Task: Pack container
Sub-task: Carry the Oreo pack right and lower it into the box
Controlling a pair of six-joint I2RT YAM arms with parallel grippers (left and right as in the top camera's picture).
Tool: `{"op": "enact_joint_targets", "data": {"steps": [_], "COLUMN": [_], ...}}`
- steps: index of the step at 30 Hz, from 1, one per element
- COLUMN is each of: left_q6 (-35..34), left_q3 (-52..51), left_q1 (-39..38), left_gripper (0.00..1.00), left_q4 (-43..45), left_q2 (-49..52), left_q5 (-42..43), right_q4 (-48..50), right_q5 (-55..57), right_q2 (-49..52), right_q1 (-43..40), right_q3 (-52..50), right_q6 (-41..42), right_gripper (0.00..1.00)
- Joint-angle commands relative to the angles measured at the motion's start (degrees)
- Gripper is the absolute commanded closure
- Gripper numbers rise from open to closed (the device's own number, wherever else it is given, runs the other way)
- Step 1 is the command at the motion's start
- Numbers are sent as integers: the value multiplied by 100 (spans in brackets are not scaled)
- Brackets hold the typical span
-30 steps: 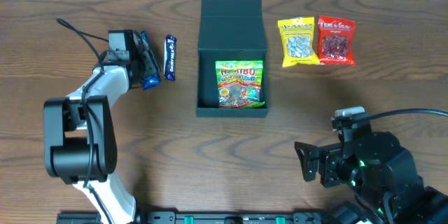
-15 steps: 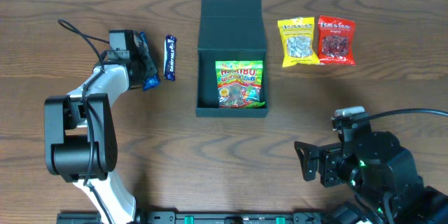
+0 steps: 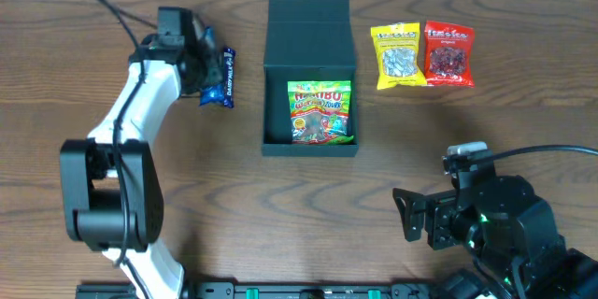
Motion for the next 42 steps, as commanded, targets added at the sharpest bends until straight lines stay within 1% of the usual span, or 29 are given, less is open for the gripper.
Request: {"op": "enact_joint_targets", "data": {"steps": [1, 5, 9, 11, 15, 17, 20, 23, 26, 27, 28, 29, 34, 38, 40, 42], "left_q6": [146, 142, -201, -490, -1263, -1484, -1504, -1665, -1679, -1676, -1676, -1674, -1620, -1609, -1606, -1484], "left_q3": [208, 208, 205, 203, 201, 201, 201, 201, 201, 201, 201, 201, 201, 201, 201, 201], "left_q1": [-435, -1025, -1668, -1928, -2354, -2494, -2623, -2634, -2634, -2634, -2634, -2634, -2634, -2632, -2632, -2629], "left_gripper": [94, 94, 94, 94, 94, 94, 94, 94, 94, 89, 66, 53, 46, 43, 43, 43], "left_q4": [-101, -275, -715, -903, -1220, -1261, -1268, -1307, -1307, -1305, -1305, -1305, -1303, -1276, -1266, -1204], "left_q2": [-540, -809, -813, -813, -811, -811, -811, -811, -811, -811, -811, -811, -813, -813, -813, -813], "left_q5": [-153, -155, -155, -249, -702, -713, -750, -758, -885, -887, -885, -885, -885, -887, -892, -927], "right_q4": [-2, 0, 0, 0, 0, -2, -2, -4, -4, -4, -4, -4, 7, 72, 90, 131], "right_q5": [79, 103, 122, 122, 120, 120, 120, 120, 118, 118, 118, 118, 120, 129, 328, 807], "right_q2": [-15, -15, -15, -15, -15, -15, -15, -15, -15, -15, -15, -15, -15, -15, -13, 2], "right_q1": [37, 37, 37, 37, 37, 37, 37, 37, 37, 37, 37, 37, 37, 37, 37, 37], "right_q3": [72, 72, 72, 72, 72, 72, 72, 72, 72, 72, 72, 72, 72, 72, 72, 63], "right_q6": [-68, -68, -68, -68, -68, -68, -68, -68, -68, -68, -68, -68, -68, -68, -66, -66], "right_gripper": [1, 1, 1, 1, 1, 1, 1, 1, 1, 1, 1, 1, 1, 1, 1, 1]}}
